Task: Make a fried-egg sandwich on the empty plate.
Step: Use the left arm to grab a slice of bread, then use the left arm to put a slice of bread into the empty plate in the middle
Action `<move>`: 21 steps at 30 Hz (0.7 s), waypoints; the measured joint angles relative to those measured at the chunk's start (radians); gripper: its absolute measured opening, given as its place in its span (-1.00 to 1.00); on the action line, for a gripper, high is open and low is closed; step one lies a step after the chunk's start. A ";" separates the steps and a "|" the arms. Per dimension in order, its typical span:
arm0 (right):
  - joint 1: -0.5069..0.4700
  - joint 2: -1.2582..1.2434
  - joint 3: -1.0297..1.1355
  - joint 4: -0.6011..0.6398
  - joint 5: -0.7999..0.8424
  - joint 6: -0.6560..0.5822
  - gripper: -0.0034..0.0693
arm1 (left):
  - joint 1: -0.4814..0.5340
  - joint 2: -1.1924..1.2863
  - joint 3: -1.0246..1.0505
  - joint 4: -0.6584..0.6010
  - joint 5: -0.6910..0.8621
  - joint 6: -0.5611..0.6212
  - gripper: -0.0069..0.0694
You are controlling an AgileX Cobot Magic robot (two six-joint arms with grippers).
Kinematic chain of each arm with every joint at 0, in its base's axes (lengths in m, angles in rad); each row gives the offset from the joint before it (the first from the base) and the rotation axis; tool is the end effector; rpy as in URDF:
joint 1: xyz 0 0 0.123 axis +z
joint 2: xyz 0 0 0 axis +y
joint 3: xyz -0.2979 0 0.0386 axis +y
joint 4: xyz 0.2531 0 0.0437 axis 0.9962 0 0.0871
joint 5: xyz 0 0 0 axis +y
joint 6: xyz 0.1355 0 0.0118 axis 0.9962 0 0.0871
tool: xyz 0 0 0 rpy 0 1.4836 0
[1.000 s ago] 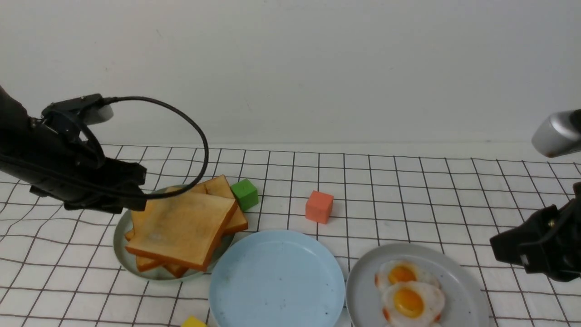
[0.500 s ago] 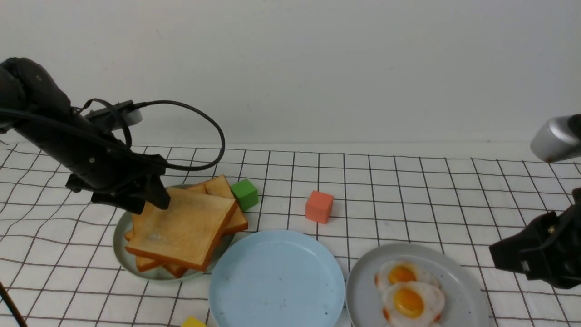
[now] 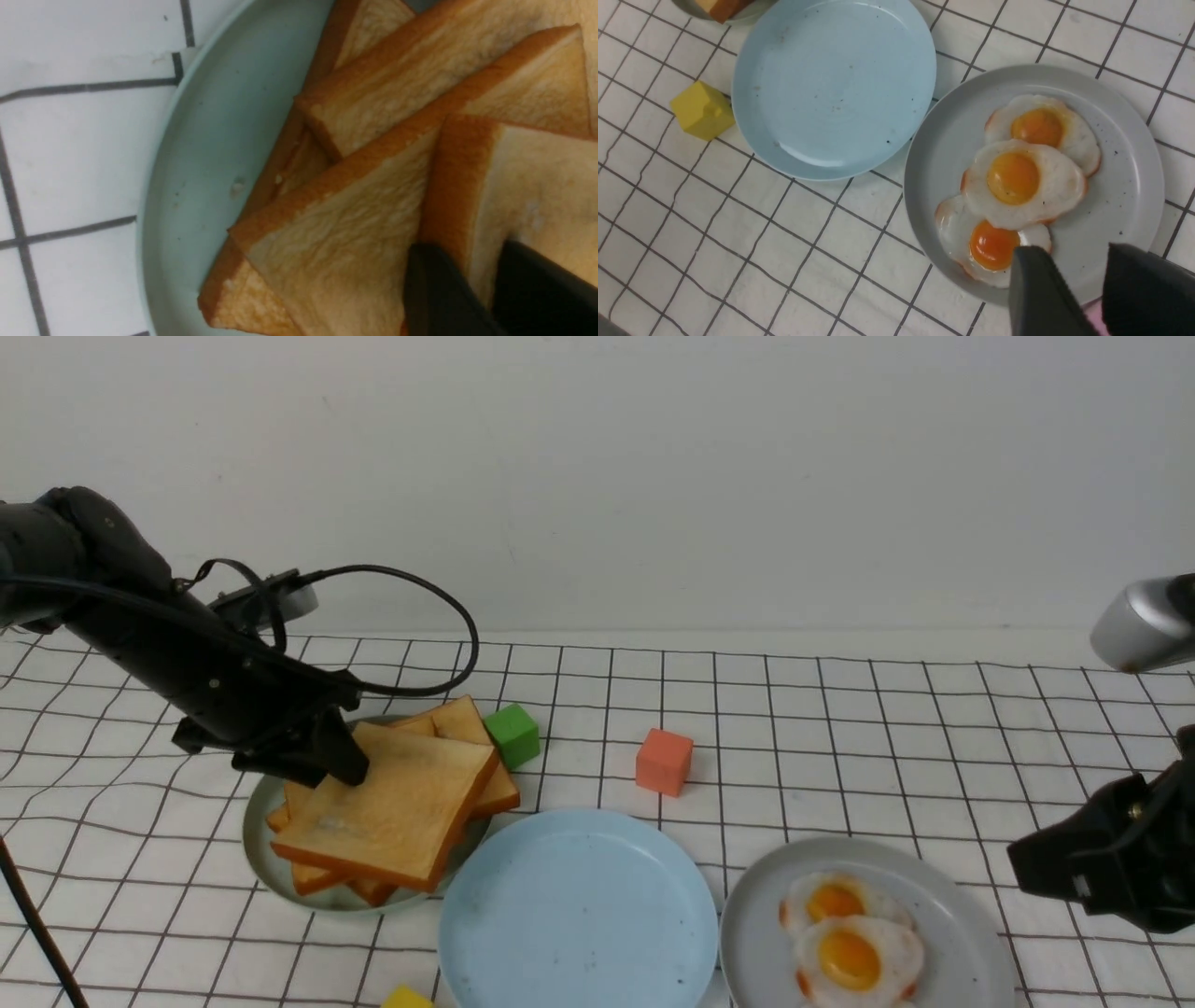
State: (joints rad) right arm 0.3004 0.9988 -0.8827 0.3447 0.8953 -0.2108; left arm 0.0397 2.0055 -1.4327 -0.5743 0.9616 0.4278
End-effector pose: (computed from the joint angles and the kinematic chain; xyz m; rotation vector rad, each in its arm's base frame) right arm 0.1897 0.0963 0.3061 -0.4737 2.4322 0.4628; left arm 0.4240 -0.0438 0.1573 0.1172 2.8381 -0.6497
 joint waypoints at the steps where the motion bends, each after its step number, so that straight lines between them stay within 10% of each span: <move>1: 0.000 0.000 0.000 0.000 0.000 0.000 -0.24 | 0.000 0.000 0.000 -0.001 0.002 0.001 -0.56; 14: 0.000 0.000 0.000 -0.009 0.003 0.000 -0.24 | -0.016 -0.181 -0.024 -0.033 0.112 -0.006 -0.62; 21: 0.000 0.000 0.000 -0.014 0.006 0.000 -0.24 | -0.198 -0.293 0.163 -0.139 -0.001 -0.130 -0.62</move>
State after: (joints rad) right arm 0.3004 0.9988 -0.8827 0.3305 0.9015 -0.2108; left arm -0.1587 1.7123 -1.2695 -0.7134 0.9607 0.2974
